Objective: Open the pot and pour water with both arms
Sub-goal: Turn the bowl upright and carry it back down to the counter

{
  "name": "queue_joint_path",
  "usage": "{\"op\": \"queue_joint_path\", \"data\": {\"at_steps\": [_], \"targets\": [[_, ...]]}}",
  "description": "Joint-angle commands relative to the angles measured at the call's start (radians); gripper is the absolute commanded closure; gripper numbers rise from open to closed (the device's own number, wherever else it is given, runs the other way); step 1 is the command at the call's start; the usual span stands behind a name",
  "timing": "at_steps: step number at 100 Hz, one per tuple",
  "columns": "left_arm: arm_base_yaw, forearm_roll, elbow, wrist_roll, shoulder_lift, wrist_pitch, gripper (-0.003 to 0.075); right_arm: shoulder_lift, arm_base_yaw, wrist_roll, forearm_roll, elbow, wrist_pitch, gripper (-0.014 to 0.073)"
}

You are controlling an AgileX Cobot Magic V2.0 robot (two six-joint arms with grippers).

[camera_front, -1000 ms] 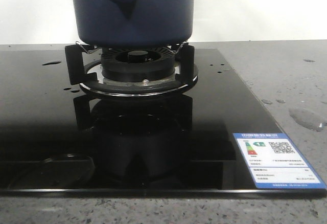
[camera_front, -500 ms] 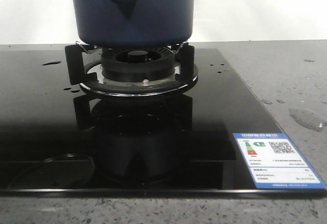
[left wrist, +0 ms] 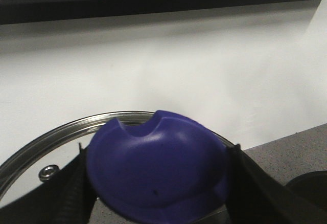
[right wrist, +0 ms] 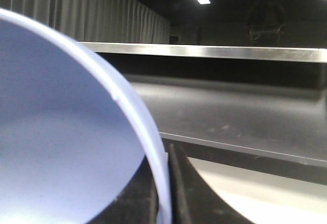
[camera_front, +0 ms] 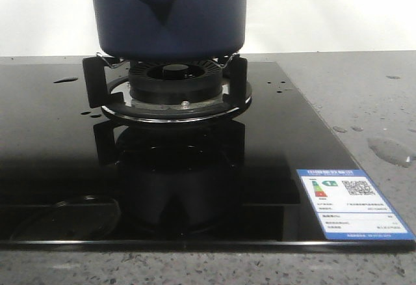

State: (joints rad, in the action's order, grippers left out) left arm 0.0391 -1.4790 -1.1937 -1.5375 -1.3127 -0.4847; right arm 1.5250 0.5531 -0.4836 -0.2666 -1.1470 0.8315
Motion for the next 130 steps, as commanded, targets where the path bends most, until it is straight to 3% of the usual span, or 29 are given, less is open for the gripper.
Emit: {"op": "queue_joint_path", "data": {"at_steps": [1,39,54,70,97,110,130], "targets": [[0.003,-0.065,-0.034,0.008,0.033,-0.002,0.0342,-0.053,0.003,0.004,0.024,-0.030,0.088,0.0652],[0.003,-0.065,-0.034,0.008,0.033,-0.002,0.0342,-0.053,0.003,0.004,0.024,-0.030,0.088,0.0652],[0.003,-0.065,-0.034,0.008,0.033,-0.002,0.0342,-0.053,0.003,0.004,0.027,-0.025,-0.059,0.0652],[0.003,-0.067,-0.034,0.008,0.033,-0.002,0.0342,-0.053,0.003,0.004,0.073,-0.025,0.109,0.0652],[0.003,-0.097,-0.034,0.008,0.033,-0.028,0.0342,-0.058,0.003,-0.021,0.069,-0.025,0.131,0.0652],[0.003,-0.124,-0.036,0.008,0.033,-0.114,0.0342,-0.110,0.003,-0.099,0.017,-0.033,-0.028,0.0652],[0.000,-0.136,-0.036,0.008,0.033,-0.243,0.0342,-0.226,-0.011,-0.403,-0.291,-0.087,-0.397,0.0649]]}}
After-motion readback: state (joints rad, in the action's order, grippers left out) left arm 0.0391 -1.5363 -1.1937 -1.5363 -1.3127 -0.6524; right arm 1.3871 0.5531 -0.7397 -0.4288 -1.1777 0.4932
